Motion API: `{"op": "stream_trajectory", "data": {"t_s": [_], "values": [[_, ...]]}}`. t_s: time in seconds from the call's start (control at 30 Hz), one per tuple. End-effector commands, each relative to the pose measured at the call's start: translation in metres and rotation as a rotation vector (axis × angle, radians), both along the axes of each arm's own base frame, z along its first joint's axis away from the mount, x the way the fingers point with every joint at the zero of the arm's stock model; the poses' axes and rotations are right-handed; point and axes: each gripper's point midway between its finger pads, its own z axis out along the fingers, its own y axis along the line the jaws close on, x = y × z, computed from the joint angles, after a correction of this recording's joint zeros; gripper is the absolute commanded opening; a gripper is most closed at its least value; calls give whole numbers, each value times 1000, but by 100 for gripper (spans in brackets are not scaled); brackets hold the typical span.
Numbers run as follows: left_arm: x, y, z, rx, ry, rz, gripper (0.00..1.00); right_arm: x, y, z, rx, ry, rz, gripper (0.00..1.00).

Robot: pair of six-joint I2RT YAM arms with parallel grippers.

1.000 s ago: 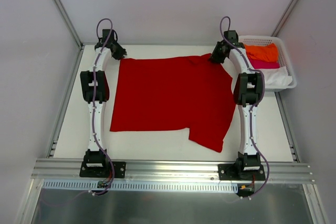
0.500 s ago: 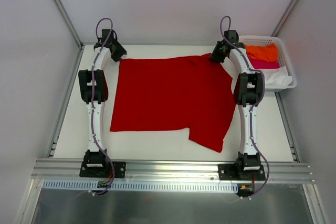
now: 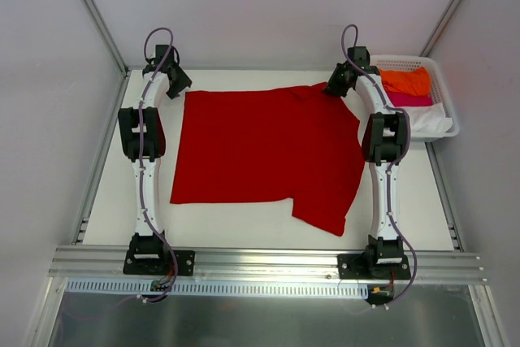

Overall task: Fold and stack the t-shirts
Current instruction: Grap the side of the flattened tshirt furthest away from the robot with both arms

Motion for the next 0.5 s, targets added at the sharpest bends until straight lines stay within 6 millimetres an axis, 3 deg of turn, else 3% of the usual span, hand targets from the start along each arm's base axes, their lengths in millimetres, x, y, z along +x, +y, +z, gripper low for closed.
{"op": "stream_trajectory", "data": {"t_s": [0.0,0.17,0.47], "values": [[-2,-1,21,0,-17,-30,51,12,-3,55,23,-113,-12,21],[-2,-15,7,-70,3,-52,48,14,-5,61,26,-123,-17,21],[0,-21,8,-84,-5,-92,43,11,-7,63,22,-118,-17,19]]}}
